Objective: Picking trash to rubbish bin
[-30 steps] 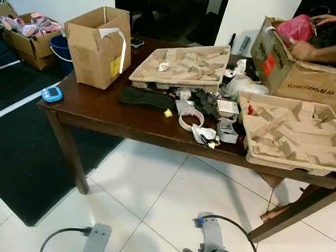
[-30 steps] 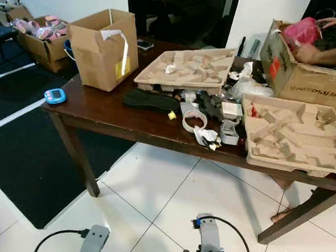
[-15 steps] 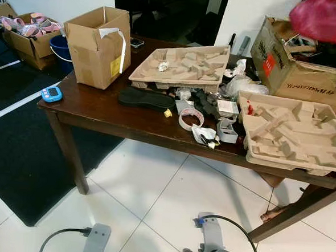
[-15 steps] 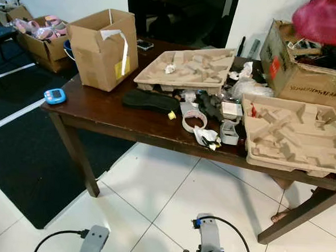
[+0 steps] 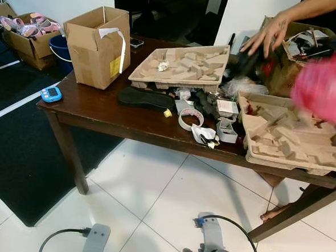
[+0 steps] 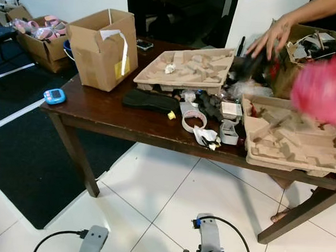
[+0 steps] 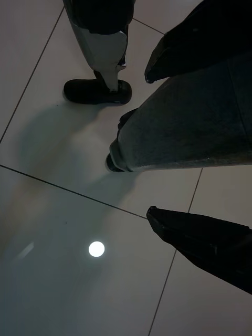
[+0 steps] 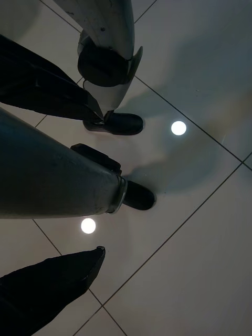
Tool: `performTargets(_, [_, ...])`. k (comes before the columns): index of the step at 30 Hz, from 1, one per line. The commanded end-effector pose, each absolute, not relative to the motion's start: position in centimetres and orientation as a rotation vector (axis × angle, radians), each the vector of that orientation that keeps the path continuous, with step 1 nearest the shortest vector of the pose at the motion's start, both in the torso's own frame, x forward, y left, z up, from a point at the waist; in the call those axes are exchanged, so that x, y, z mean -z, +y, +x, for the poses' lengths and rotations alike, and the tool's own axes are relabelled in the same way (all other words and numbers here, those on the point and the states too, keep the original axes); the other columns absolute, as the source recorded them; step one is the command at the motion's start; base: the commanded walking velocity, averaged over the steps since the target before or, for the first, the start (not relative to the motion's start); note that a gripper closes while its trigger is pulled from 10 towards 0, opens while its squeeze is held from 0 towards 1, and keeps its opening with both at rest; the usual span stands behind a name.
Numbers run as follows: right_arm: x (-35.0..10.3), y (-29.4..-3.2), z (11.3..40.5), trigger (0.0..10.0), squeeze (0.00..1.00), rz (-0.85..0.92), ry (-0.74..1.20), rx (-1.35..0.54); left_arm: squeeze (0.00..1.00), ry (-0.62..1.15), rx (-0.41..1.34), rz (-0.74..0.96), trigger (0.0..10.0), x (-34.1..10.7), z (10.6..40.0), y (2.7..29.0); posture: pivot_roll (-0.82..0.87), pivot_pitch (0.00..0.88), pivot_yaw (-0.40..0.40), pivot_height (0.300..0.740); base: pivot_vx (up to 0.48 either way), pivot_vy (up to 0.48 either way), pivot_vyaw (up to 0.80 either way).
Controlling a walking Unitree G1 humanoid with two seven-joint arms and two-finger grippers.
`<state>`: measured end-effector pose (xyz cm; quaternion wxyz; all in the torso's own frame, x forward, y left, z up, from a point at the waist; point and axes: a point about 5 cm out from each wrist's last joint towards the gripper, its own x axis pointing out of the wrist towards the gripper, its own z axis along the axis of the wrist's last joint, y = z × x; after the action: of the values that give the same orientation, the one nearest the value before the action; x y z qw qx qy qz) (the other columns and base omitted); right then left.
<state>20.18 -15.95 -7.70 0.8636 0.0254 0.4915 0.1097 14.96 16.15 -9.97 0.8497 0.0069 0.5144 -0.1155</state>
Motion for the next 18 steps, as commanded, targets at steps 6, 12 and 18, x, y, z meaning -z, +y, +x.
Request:
performTargets(6, [7.83,-15.97,19.96,10.0,0.00,0.053,1.044,-0.226,0.00,1.119,0.239,0.015,10.0,10.35,13.97,16.21,0.06,0.050,-0.032,0.740,0.000,0.000,0.00])
performTargets(12, [7.84,-15.96,19.95,10.0,0.00,0.044,1.044,-0.230,0.00,1.115,0.245,0.019,10.0,10.30,14.13,16.09,0.06,0.041,-0.035,0.740,0.000,0.000,0.00])
performTargets(18, [7.86,-15.92,19.91,10.0,0.00,0.043,1.045,-0.231,0.00,1.112,0.250,0.019,10.0,10.26,14.23,16.02,0.06,0.042,-0.034,0.740,0.000,0.000,0.00])
